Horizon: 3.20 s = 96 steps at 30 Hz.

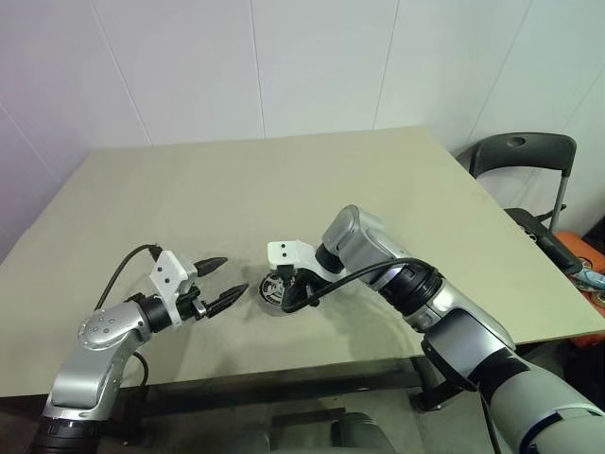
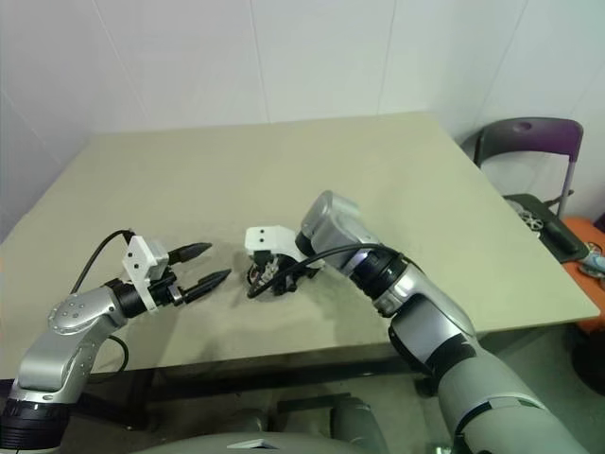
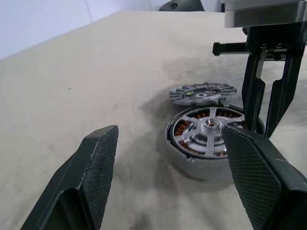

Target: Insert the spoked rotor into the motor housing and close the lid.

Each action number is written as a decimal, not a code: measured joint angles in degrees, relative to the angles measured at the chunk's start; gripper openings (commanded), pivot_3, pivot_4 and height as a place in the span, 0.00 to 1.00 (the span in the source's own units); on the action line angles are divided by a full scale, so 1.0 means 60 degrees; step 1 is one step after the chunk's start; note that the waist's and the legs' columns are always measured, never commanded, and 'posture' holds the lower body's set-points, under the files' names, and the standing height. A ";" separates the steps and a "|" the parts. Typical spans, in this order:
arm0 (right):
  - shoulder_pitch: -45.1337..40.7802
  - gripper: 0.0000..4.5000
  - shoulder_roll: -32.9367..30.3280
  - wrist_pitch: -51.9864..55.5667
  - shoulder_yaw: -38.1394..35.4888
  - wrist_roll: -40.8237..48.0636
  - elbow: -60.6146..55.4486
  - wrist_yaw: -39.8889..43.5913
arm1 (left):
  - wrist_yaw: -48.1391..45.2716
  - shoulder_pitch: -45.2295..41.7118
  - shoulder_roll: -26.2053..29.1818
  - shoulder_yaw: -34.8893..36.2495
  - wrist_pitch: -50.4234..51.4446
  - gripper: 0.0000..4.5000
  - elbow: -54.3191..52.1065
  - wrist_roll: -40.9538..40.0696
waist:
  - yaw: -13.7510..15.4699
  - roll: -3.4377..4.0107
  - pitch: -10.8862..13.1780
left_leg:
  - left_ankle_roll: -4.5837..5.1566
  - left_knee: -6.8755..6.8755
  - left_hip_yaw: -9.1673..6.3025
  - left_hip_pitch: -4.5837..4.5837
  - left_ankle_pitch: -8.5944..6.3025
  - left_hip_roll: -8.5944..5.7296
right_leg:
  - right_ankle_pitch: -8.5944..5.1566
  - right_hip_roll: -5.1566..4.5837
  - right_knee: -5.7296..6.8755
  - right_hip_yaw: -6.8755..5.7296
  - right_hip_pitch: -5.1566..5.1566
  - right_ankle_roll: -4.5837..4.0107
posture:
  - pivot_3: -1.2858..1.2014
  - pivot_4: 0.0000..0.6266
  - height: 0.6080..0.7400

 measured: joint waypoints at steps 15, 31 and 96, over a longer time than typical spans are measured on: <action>0.0126 0.68 -0.0238 -0.0829 0.0184 0.0457 -0.0086 -0.1005 | 0.0006 -0.0106 -0.0003 -0.0033 0.0014 0.81 0.0017 0.0004 | 0.0010 -0.0001 0.0000 | 0.0000 0.0001 -0.0002 -0.0002 0.0000 0.0001 | -0.0003 -0.0001 -0.0005 -0.0005 0.0001 0.0005 | 0.52 0.00 1.00; -0.0080 1.00 -0.0822 0.5260 -0.4214 0.3510 -0.0343 -0.2941 | -0.0186 -0.0169 0.0024 -0.0014 0.0019 0.81 0.0211 -0.0005 | 0.0021 -0.0003 0.0000 | 0.0000 0.0000 -0.0004 -0.0042 0.0000 0.0000 | 0.0009 -0.0005 -0.0013 -0.0004 -0.0031 -0.0024 | 0.52 0.00 1.00; 0.2952 1.00 0.1097 0.7323 -1.1820 1.0199 0.1606 -1.2947 | -0.0492 0.0047 0.0419 0.0335 0.0028 0.81 0.0239 -0.0024 | -0.0004 -0.0004 -0.0006 | 0.0007 0.0025 0.0021 -0.0082 0.0003 0.0006 | 0.0002 0.0013 -0.0010 0.0002 -0.0055 0.0003 | 0.52 0.00 1.00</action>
